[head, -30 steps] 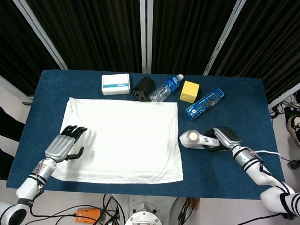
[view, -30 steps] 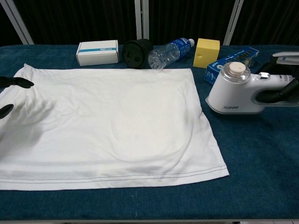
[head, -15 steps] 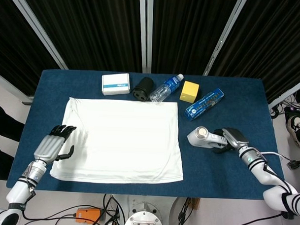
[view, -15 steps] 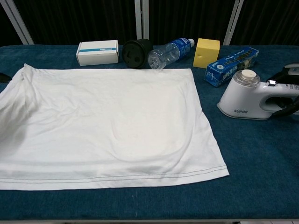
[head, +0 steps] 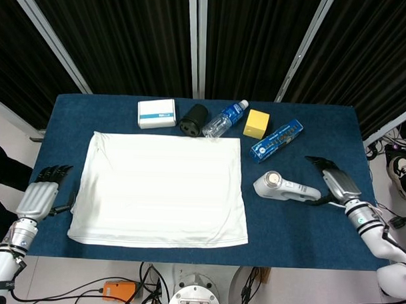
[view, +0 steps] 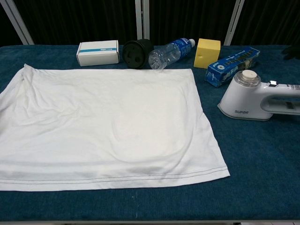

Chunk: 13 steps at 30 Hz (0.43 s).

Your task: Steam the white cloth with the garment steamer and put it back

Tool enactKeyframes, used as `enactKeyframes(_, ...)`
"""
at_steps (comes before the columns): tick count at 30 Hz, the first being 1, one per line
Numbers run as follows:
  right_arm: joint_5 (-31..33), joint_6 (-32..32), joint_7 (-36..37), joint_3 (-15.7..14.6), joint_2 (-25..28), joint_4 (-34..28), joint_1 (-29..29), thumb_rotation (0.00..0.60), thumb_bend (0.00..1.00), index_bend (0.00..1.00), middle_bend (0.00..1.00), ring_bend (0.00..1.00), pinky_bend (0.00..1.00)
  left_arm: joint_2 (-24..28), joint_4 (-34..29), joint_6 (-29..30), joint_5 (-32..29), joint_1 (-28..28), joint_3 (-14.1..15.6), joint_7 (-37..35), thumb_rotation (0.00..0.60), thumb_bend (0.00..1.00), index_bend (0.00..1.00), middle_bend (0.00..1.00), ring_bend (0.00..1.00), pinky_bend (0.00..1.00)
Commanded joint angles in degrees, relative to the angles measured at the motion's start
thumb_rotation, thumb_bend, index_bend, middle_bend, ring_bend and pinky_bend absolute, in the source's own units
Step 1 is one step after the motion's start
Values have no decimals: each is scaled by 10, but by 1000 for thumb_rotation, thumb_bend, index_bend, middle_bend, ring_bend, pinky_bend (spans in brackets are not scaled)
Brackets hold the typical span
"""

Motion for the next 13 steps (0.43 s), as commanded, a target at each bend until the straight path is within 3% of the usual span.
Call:
enactKeyframes(1,12,56,-34,9,43,-43,-37,600,155,0,110,5,85,15,13,36,-1,26,-8,-27,299,463,67,60,0,0)
enactKeyframes(7,48,197,-170,19,89,-125,-119,600,153,0,109,5,85,21,39,118,19,74,-14,-62,350,459,67,60,0,0)
enactKeyframes(13,21,297,-203,7,100,-176,-191,600,155,0,97,0,85,21,41,190,49,121,-3,-49,357,441,67,60,0,0)
